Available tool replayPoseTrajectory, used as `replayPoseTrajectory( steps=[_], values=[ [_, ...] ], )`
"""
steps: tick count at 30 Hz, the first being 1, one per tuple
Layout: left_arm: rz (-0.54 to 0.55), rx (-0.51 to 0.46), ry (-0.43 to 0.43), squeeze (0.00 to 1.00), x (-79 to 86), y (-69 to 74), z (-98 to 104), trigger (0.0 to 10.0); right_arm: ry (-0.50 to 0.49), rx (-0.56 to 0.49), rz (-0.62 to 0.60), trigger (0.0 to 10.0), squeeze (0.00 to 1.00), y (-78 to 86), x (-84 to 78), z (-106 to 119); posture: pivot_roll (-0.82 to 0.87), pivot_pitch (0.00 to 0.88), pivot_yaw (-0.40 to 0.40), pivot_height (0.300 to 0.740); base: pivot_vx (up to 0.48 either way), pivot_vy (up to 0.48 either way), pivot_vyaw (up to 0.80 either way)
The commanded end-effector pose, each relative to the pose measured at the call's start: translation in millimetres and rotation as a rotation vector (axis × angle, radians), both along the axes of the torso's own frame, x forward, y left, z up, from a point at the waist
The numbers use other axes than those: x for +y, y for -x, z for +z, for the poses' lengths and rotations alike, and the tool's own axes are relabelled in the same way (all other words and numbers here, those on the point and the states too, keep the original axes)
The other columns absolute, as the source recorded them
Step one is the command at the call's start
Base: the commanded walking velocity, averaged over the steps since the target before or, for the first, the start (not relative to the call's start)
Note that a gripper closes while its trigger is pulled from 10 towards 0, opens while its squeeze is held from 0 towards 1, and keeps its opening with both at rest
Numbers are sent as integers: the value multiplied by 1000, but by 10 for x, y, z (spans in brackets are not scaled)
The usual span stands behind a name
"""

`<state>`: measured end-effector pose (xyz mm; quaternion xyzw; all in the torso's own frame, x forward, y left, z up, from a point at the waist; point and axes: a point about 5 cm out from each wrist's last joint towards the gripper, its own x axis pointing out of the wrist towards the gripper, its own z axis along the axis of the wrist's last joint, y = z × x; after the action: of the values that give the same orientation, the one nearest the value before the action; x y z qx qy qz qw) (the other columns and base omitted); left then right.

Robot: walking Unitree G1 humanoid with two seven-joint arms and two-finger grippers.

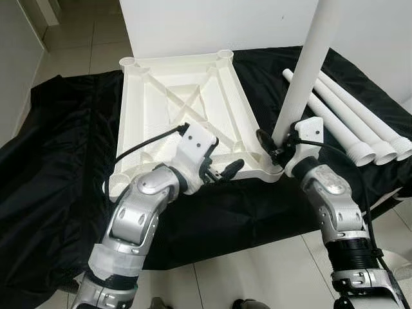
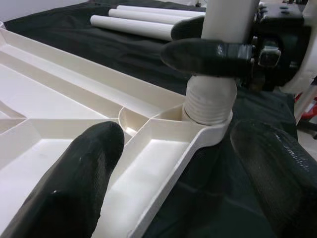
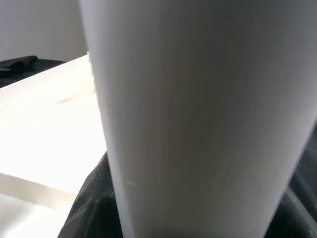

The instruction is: Building children table

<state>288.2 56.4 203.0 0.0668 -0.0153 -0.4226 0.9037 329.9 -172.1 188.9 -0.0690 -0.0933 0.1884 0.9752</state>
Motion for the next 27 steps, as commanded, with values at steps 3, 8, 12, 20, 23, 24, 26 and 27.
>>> replayPoseTrajectory(
  steps=[3, 8, 12, 20, 23, 24, 26, 27],
  values=[
    [54, 8, 8, 0, 26, 2, -23, 10000, 27, 66, -12, 10000, 0, 25, -42, -184, -95, 90, 46, 740, 0, 0, 0],
    [85, -4, 18, 0, 59, -4, -15, 10000, 44, 74, 9, 10000, 0, 69, -58, -228, -90, 88, 40, 740, 0, 0, 0],
    [96, -12, 75, 0, 95, -41, 84, 10000, 19, 25, 64, 10000, 0, 125, 5, -159, -88, 83, 43, 740, 0, 0, 0],
    [-2, -20, 177, 1000, 87, -29, 284, 10000, -19, -17, 225, 10000, 0, 174, 116, 74, -88, 67, 45, 740, 0, 0, 0],
    [-67, -43, 216, 1000, 76, 14, 404, 10000, 7, -11, 300, 10000, 0, 207, 131, 144, -88, 66, 44, 740, 0, 0, 0],
    [-117, -56, 248, 1000, 51, 50, 495, 10000, 41, -8, 334, 10000, 0, 218, 135, 169, -88, 58, 41, 740, 0, 0, 0],
    [-177, -84, 269, 212, 19, 99, 584, 10000, 57, 3, 367, 10000, 0, 223, 143, 190, -87, 56, 40, 740, 0, 0, 0],
    [-226, -107, 280, 0, -10, 139, 655, 10000, 71, 15, 403, 10000, 0, 229, 159, 211, -85, 56, 38, 740, 0, 0, 0]
  ],
)
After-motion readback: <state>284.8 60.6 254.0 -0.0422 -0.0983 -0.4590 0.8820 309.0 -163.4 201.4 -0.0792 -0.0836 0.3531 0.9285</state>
